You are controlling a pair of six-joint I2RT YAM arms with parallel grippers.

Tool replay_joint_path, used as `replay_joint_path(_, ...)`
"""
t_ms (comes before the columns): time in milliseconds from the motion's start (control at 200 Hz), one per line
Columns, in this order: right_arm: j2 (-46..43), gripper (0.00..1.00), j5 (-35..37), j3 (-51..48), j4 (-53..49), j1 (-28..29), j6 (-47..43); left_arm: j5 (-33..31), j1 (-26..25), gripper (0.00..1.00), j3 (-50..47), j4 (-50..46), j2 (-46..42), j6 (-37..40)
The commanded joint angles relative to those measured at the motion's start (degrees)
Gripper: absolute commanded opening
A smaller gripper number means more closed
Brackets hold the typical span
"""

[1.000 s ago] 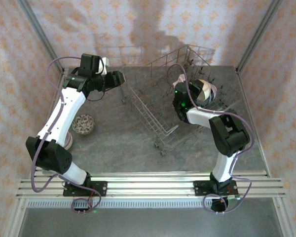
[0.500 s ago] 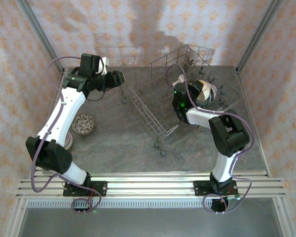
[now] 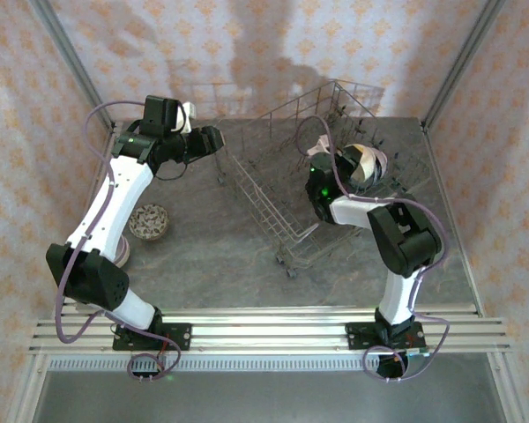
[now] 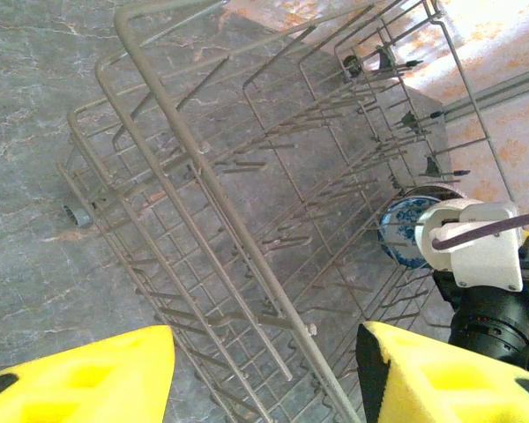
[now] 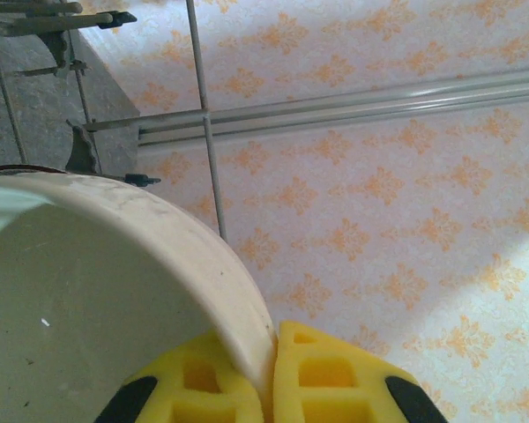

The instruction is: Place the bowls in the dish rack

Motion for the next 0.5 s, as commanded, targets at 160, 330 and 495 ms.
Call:
replay_joint_path(160, 4.49, 0.0, 0.35, -0.93, 3.61, 0.44, -1.05, 0.72, 0.52, 0.58, -0.05, 1.59, 0.74, 0.08)
replay_joint_path(330, 4.22, 0.0, 0.55, -1.29, 0.68, 0.83, 1.06, 0.98, 0.43, 0.58, -0.31, 2.02, 0.83, -0.09)
replay_joint_path(495, 4.92, 0.0, 1.26, -1.29, 0.48, 1.09, 1.08, 1.16, 0.42, 0.58, -0.56, 2.38, 0.84, -0.22)
